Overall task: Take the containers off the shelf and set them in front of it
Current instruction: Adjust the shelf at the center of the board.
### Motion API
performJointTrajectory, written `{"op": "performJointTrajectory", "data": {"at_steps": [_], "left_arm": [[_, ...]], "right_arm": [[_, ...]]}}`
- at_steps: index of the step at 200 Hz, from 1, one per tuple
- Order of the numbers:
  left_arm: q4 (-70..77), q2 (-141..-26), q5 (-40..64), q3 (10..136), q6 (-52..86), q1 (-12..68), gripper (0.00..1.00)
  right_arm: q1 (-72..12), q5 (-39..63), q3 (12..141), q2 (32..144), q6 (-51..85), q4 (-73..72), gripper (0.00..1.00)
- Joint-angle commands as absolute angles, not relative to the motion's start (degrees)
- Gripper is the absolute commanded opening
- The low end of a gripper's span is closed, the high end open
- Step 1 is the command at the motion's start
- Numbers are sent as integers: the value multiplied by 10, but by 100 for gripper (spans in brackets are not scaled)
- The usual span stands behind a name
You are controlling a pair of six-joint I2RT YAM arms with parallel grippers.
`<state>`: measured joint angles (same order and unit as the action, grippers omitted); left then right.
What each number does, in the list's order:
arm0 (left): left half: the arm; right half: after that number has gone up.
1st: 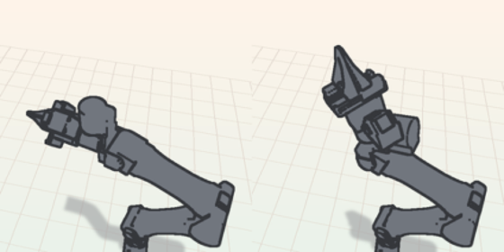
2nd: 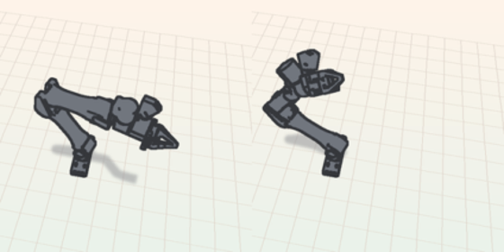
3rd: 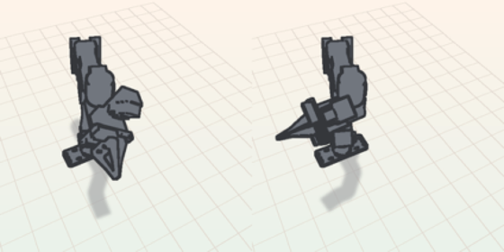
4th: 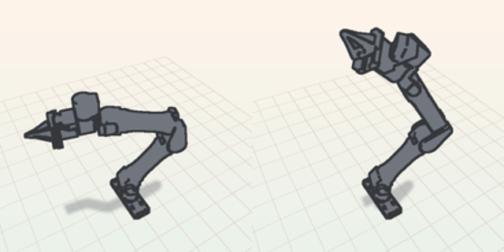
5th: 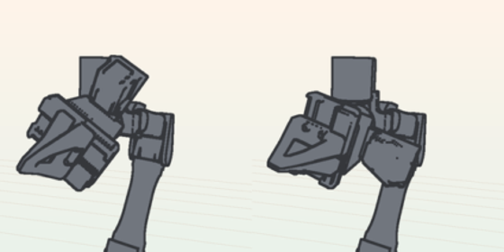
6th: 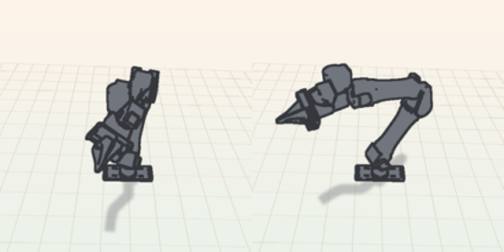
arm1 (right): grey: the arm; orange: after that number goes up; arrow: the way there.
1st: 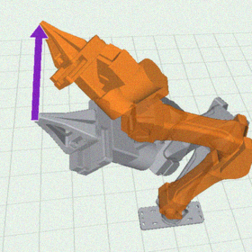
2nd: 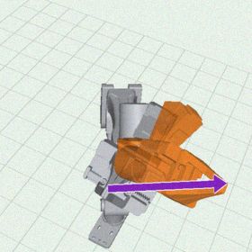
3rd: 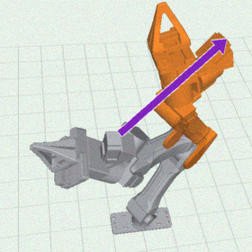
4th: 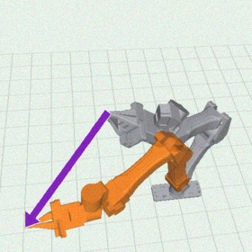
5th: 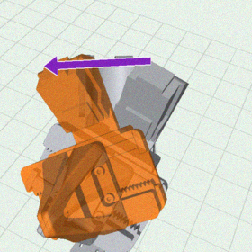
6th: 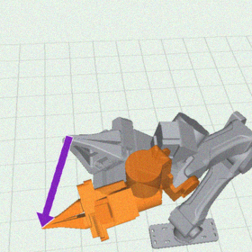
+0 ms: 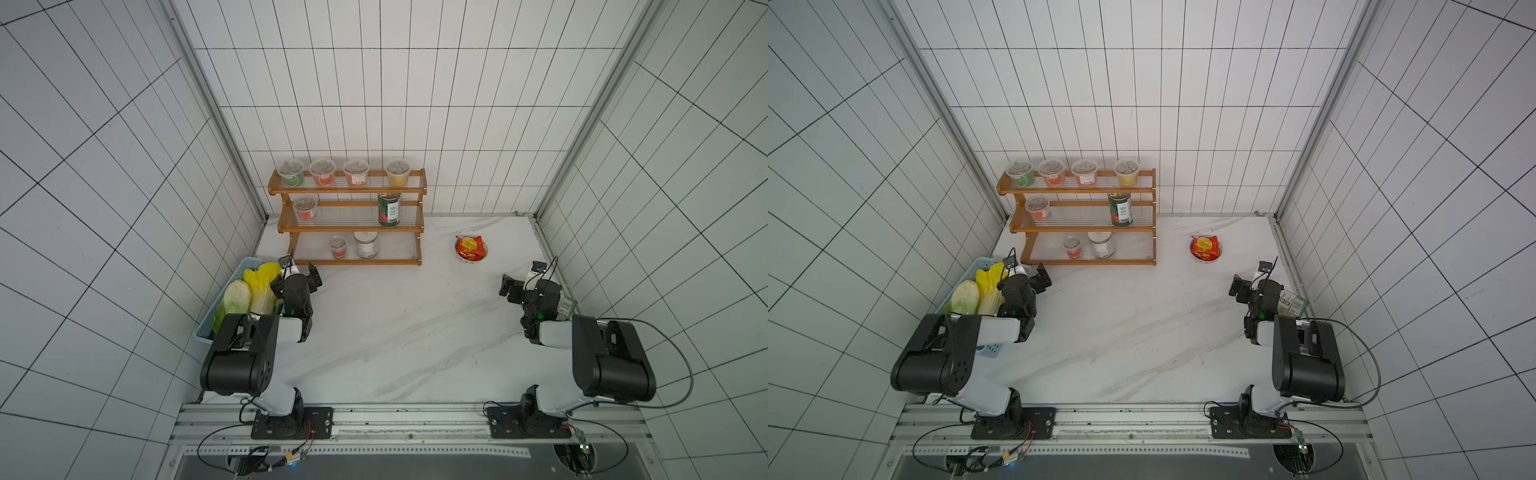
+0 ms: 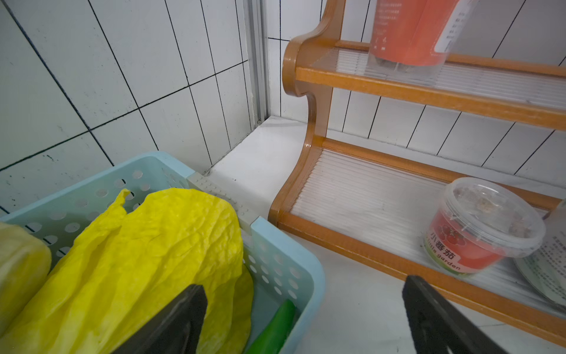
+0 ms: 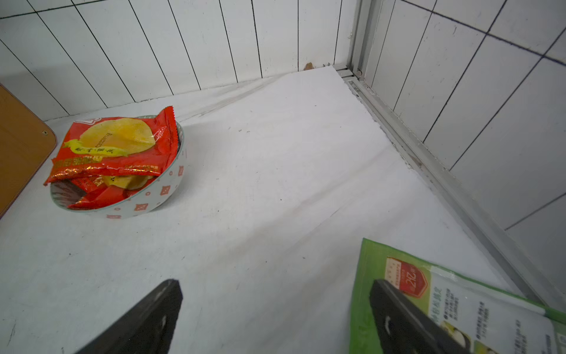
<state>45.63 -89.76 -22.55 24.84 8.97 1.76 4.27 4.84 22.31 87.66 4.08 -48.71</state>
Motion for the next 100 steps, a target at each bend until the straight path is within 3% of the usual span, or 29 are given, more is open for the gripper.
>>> {"op": "performJointTrajectory", "data": {"at_steps": [1,100], "left_arm": [[460,-896,-228,249,88,16,98],[455,-896,-228,252,89,16,98]], "right_arm": [[44,41,238,881,35,-480,99],[43,38,239,881,34,-477,99]]}}
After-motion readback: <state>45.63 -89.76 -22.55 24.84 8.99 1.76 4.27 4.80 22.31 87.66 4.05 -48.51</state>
